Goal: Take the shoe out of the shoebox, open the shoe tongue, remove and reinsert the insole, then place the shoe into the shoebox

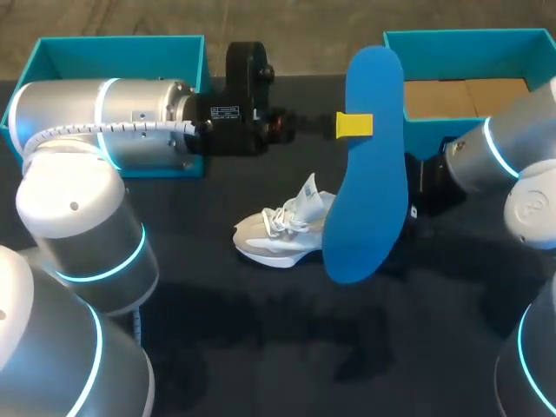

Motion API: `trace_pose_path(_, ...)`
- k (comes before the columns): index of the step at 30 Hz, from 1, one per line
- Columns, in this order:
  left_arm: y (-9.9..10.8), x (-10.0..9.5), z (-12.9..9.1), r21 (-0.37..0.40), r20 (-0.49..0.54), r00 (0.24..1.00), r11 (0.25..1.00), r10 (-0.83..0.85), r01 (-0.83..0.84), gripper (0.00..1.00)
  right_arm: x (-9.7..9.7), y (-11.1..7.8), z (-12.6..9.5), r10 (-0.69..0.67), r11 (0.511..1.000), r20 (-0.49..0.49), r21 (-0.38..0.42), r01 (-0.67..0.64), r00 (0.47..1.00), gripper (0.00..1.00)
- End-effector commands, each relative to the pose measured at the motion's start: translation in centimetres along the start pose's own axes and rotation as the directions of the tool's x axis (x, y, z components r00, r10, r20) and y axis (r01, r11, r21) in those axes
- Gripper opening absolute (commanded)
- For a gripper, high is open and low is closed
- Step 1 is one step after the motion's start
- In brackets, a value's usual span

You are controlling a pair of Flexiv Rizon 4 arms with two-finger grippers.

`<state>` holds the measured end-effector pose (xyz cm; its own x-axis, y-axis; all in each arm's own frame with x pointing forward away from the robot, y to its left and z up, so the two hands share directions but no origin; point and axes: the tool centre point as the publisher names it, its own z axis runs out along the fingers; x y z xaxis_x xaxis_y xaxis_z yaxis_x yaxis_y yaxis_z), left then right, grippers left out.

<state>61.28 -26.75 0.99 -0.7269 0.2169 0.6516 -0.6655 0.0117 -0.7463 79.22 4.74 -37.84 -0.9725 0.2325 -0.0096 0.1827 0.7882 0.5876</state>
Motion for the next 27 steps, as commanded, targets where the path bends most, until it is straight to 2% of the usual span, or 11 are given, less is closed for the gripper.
trace_pose_path(1,0.0,0.0,0.0,0.002,-0.001,1.000,1.000,0.000,0.000,0.00,0.5,0.9,-1.2,0.001,0.978,0.009,0.208,-0.003,1.000,1.00)
trace_pose_path(4,0.0,0.0,0.0,0.002,-0.001,1.000,1.000,0.000,0.000,0.00,0.7,1.3,-1.6,0.007,0.962,0.017,0.271,-0.011,1.000,1.00)
trace_pose_path(11,0.0,0.0,0.0,0.002,-0.001,1.000,1.000,0.000,0.000,0.00,0.5,2.2,-2.0,0.003,0.939,0.012,0.345,-0.007,1.000,1.00)
trace_pose_path(15,0.0,0.0,0.0,0.002,-0.001,1.000,1.000,0.000,0.000,0.00,0.6,3.0,-2.4,0.022,0.905,0.004,0.425,-0.021,1.000,1.00)
trace_pose_path(20,0.0,0.0,0.0,0.002,-0.001,1.000,1.000,0.000,0.000,0.00,1.0,3.9,-2.8,0.047,0.880,0.002,0.473,-0.042,0.999,1.00)
trace_pose_path(25,0.0,0.0,0.0,0.002,-0.001,1.000,1.000,0.000,0.000,0.00,1.5,4.6,-2.9,0.009,0.844,0.002,0.536,-0.008,1.000,1.00)
trace_pose_path(27,0.0,0.0,0.0,0.002,-0.001,1.000,1.000,0.000,0.000,0.00,1.7,5.0,-2.9,-0.012,0.843,0.000,0.538,0.010,1.000,1.00)
